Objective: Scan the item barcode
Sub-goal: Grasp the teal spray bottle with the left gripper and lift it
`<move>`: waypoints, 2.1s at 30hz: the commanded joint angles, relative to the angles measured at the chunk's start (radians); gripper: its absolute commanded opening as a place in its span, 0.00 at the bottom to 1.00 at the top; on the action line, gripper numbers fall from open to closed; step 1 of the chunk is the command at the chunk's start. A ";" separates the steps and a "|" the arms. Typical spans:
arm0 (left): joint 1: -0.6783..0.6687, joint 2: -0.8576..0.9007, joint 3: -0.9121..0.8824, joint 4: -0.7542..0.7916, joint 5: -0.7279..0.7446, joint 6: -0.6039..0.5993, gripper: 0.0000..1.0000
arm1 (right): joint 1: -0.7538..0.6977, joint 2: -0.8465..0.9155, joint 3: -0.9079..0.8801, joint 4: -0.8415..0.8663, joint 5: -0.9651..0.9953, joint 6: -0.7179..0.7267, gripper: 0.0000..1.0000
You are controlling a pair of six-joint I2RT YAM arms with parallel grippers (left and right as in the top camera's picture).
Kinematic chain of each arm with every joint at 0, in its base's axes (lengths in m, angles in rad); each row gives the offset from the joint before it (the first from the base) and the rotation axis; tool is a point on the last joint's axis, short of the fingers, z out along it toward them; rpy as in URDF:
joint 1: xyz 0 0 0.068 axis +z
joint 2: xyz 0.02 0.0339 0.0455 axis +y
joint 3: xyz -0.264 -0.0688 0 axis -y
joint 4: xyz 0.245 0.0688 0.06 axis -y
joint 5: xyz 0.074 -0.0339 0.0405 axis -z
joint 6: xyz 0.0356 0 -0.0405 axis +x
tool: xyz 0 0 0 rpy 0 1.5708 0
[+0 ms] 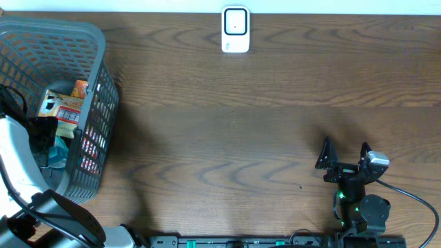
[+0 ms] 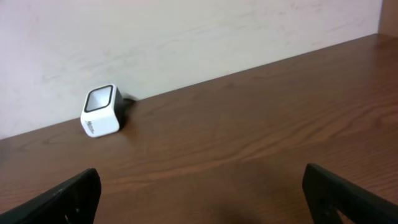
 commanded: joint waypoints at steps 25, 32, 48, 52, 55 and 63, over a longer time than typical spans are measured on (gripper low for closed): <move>0.002 0.013 -0.137 0.100 -0.086 0.022 0.52 | 0.005 -0.005 -0.001 -0.004 0.011 -0.008 0.99; 0.002 0.007 -0.113 0.089 -0.083 0.022 0.29 | 0.005 -0.005 -0.001 -0.004 0.011 -0.008 0.99; 0.002 -0.132 0.198 -0.065 -0.076 0.022 0.27 | 0.005 -0.005 -0.001 -0.004 0.011 -0.008 0.99; 0.002 -0.218 0.259 -0.063 -0.032 0.022 0.27 | 0.005 -0.005 -0.001 -0.004 0.011 -0.008 0.99; 0.002 -0.286 0.290 -0.047 0.056 0.022 0.27 | 0.005 -0.005 -0.001 -0.004 0.011 -0.008 0.99; 0.002 -0.481 0.296 0.067 0.389 -0.059 0.27 | 0.005 -0.005 -0.001 -0.004 0.011 -0.008 0.99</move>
